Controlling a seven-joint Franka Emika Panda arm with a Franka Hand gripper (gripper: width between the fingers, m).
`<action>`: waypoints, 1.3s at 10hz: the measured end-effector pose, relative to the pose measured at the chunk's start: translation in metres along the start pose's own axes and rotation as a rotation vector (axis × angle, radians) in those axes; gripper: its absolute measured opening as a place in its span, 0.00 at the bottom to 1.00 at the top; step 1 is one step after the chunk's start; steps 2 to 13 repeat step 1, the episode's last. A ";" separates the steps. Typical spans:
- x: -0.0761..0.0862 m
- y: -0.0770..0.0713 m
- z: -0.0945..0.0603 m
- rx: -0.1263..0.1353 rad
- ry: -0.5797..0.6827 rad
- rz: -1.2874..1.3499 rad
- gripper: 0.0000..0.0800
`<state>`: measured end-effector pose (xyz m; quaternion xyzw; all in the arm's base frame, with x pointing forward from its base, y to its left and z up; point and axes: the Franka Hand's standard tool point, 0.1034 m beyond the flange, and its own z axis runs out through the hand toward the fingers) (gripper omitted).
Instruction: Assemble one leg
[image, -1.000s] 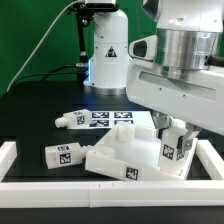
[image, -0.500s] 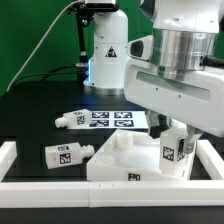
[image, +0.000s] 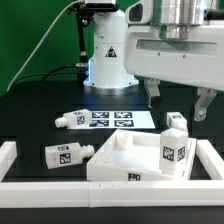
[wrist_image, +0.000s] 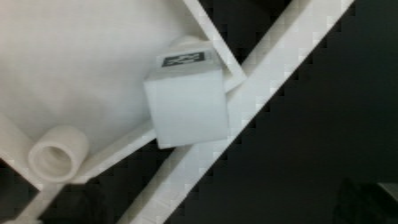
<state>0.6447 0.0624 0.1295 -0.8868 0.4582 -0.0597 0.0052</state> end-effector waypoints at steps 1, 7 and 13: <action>-0.001 0.000 0.002 -0.002 0.000 -0.002 0.81; -0.001 0.000 0.002 -0.002 0.000 -0.002 0.81; -0.001 0.000 0.002 -0.002 0.000 -0.002 0.81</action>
Offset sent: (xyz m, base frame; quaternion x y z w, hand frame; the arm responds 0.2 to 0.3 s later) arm 0.0000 0.0000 0.0000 0.0000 0.0000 0.0000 1.0000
